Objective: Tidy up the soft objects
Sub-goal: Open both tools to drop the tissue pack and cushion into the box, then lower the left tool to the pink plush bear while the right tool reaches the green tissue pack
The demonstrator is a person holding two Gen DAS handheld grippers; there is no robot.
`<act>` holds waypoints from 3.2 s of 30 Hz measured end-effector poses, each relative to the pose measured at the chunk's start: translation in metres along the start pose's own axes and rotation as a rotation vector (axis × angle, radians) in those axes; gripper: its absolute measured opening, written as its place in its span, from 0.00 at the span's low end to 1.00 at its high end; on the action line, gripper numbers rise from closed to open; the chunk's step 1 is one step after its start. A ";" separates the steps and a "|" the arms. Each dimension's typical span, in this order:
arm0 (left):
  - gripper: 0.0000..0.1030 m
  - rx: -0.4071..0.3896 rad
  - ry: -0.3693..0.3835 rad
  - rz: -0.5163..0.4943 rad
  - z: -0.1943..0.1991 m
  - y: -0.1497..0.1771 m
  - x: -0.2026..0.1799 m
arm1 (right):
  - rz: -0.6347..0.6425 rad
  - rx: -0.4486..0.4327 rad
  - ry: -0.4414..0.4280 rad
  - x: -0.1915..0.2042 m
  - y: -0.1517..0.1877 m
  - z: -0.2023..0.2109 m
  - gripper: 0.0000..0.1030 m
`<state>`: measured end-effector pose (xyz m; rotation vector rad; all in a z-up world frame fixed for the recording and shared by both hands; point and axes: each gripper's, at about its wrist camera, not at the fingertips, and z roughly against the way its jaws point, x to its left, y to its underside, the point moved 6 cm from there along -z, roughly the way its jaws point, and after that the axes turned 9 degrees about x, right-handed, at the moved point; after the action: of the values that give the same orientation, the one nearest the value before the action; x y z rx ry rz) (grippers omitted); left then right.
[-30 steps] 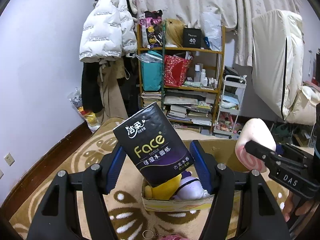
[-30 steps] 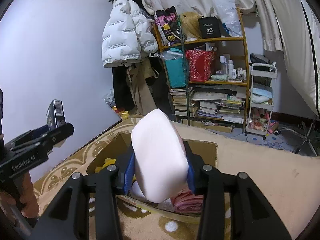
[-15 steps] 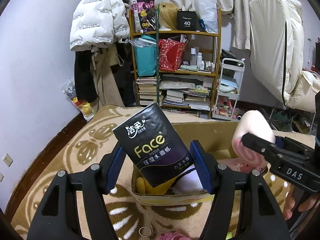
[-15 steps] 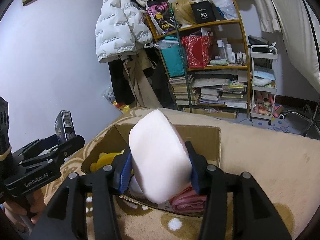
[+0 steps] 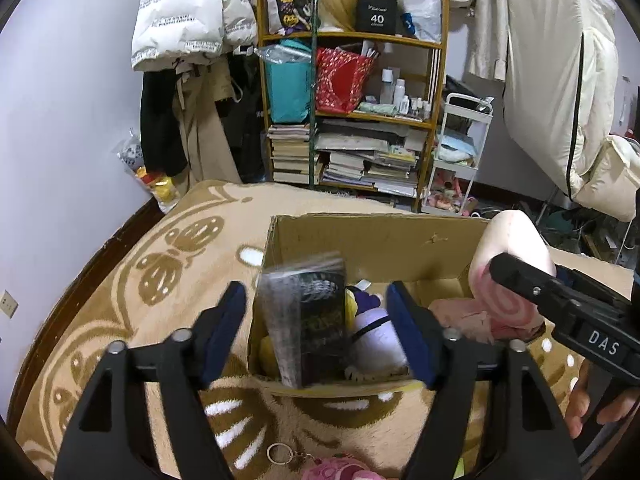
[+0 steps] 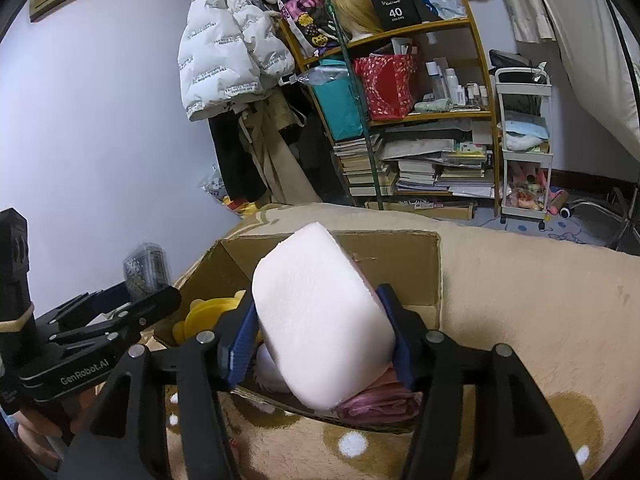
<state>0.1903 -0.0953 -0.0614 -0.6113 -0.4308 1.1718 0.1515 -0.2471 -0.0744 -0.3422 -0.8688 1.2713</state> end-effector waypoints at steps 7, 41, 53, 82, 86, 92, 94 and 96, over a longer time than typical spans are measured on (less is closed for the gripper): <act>0.77 0.034 -0.010 0.007 -0.007 0.006 0.002 | -0.015 0.013 -0.004 -0.003 0.001 -0.003 0.66; 0.96 0.215 -0.137 -0.031 0.066 0.070 0.005 | -0.020 0.103 0.050 0.013 0.053 0.076 1.00; 0.96 0.276 -0.126 0.019 0.066 0.095 0.013 | -0.018 0.259 0.080 0.018 0.104 0.062 1.00; 0.96 0.548 -0.016 0.095 -0.028 0.136 0.005 | -0.021 0.557 0.105 0.007 0.157 -0.022 1.00; 0.96 0.570 0.003 0.107 -0.034 0.139 0.004 | -0.014 0.590 0.093 0.011 0.165 -0.031 1.00; 0.96 0.618 -0.010 0.093 -0.047 0.149 0.000 | -0.020 0.610 0.093 0.011 0.168 -0.036 1.00; 0.96 0.630 -0.007 0.111 -0.049 0.151 0.001 | -0.009 0.620 0.094 0.013 0.170 -0.038 1.00; 0.95 0.640 -0.002 0.127 -0.051 0.152 0.003 | 0.007 0.627 0.097 0.015 0.172 -0.039 1.00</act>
<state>0.1131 -0.0643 -0.1990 -0.0803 -0.0036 1.3433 0.0621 -0.1725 -0.2082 0.0936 -0.3537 1.4482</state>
